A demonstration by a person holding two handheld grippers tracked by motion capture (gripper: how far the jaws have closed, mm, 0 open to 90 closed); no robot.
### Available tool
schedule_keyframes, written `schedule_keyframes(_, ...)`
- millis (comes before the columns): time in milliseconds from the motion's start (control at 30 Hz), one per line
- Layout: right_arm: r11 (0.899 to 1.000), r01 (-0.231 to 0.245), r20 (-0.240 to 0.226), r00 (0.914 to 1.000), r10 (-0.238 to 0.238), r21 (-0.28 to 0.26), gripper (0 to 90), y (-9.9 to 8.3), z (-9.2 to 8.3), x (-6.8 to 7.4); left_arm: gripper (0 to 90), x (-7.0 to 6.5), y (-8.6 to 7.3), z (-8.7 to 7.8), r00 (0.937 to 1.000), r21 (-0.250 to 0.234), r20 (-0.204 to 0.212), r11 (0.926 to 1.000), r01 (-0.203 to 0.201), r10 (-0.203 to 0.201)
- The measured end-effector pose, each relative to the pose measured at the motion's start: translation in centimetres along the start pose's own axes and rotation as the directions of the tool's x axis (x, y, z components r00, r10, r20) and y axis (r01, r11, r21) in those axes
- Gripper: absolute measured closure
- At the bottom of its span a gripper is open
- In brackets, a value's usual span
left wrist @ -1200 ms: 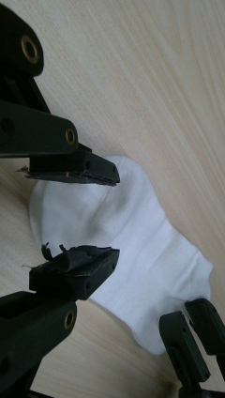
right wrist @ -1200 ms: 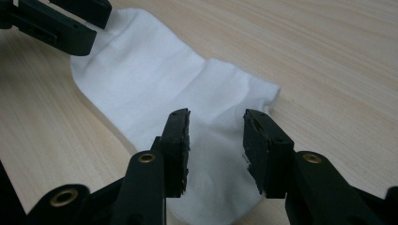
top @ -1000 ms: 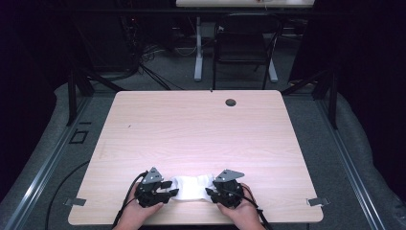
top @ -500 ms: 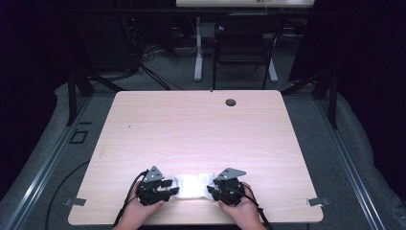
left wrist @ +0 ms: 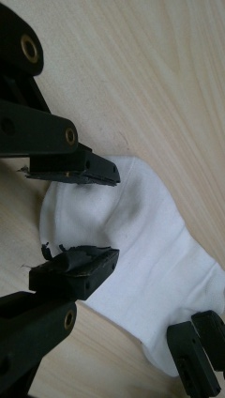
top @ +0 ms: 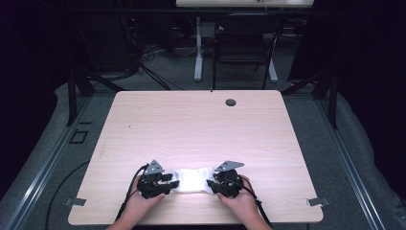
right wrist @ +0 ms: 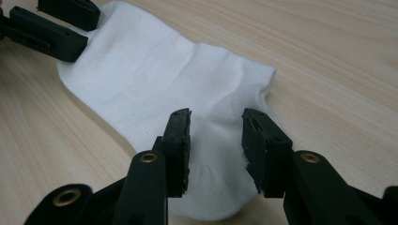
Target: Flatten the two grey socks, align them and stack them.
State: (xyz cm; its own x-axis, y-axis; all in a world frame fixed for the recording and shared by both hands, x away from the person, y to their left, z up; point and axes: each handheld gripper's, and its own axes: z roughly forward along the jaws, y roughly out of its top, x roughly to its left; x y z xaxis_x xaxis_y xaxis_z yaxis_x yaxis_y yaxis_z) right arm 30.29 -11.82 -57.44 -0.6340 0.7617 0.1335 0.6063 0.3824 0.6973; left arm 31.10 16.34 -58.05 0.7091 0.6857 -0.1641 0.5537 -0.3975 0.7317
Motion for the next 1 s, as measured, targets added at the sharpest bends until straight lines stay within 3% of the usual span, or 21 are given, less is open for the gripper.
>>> schedule_keyframes(467, 1.0, -0.001, 0.007, 1.0, 0.001, -0.017, 61.0, 1.0, 1.1, -1.0, 57.3, 1.3, 0.7, 0.8, 0.9993, -0.025, -0.018, 0.9991, 0.034, -0.034)
schedule_keyframes(1000, 0.999, 0.001, 0.011, 0.9999, -0.001, -0.04, 57.9, 1.0, 1.3, -1.0, 56.1, 1.4, 0.7, 0.8, 0.9984, -0.037, -0.017, 0.9979, 0.054, -0.054)
